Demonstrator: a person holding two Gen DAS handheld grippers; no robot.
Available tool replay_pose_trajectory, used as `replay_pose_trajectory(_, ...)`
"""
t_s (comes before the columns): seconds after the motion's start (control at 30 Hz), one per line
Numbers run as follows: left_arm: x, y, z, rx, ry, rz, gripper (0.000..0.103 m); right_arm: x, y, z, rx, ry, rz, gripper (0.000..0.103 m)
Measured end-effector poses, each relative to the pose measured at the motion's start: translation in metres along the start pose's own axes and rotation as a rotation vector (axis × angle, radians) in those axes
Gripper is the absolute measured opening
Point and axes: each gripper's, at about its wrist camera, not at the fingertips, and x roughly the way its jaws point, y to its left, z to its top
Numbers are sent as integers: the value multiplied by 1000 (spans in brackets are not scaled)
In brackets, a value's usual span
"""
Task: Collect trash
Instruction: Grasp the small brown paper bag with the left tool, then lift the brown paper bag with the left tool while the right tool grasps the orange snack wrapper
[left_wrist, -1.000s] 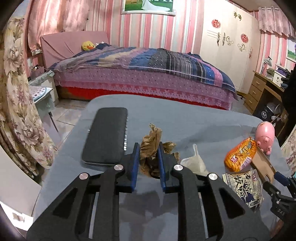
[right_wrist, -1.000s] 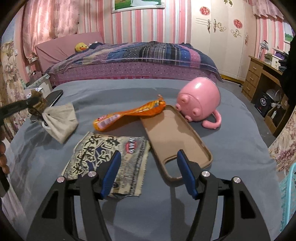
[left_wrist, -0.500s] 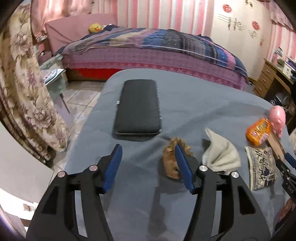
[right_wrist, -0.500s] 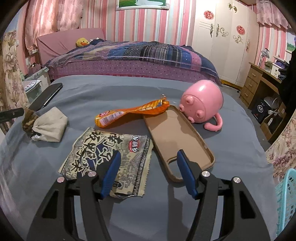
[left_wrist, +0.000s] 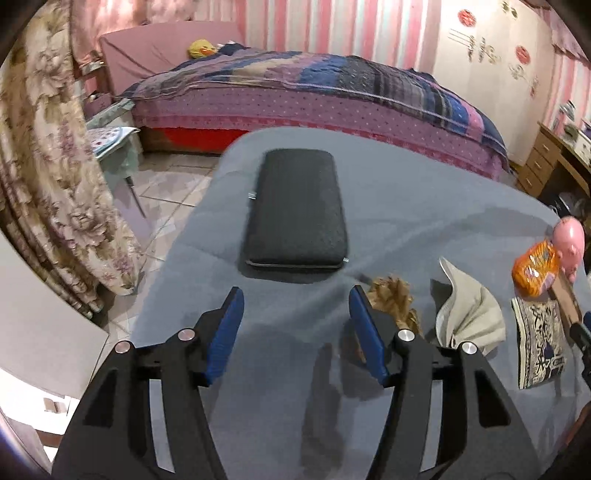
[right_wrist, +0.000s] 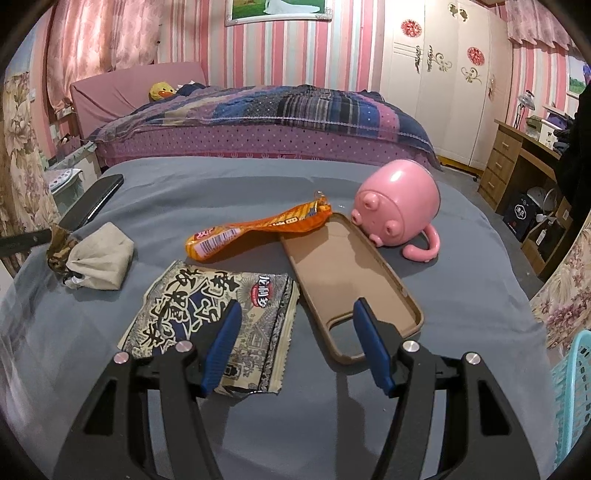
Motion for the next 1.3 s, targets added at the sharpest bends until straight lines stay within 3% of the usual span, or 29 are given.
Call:
replay_pose_trajectory(0.13,9,-12,-1,17,-10,0,56,-1,0,1,3,-1,2,62)
replay_pose_trajectory(0.3,9,-16,-2,-6,-10,-58,54,-2,-3,2,13,-5,3,62)
replay_pose_trajectory(0.5,6,-30,-2,3,11,-237,54,-2,-3,2,14,-6,2,62)
replay_pose_trajectory(0.63,12,-51,-9,61,65,-278,50,-2,-3,2,18,-7,1,62)
replay_pose_trajectory(0.7,15,-65,-13,114,86,-277,38,-2,-5,2,22,-9,0,62)
replay_pose_trajectory(0.73,14,-69,-12,131,82,-270,37,-2,-5,2,25,-9,0,62)
replay_pose_trajectory(0.93,0,-70,-7,160,23,-202,36,-3,-7,2,30,-17,-1,62)
replay_pose_trajectory(1.3,-31,-43,14,92,-86,-86,37,-1,12,12,-10,-30,45,62)
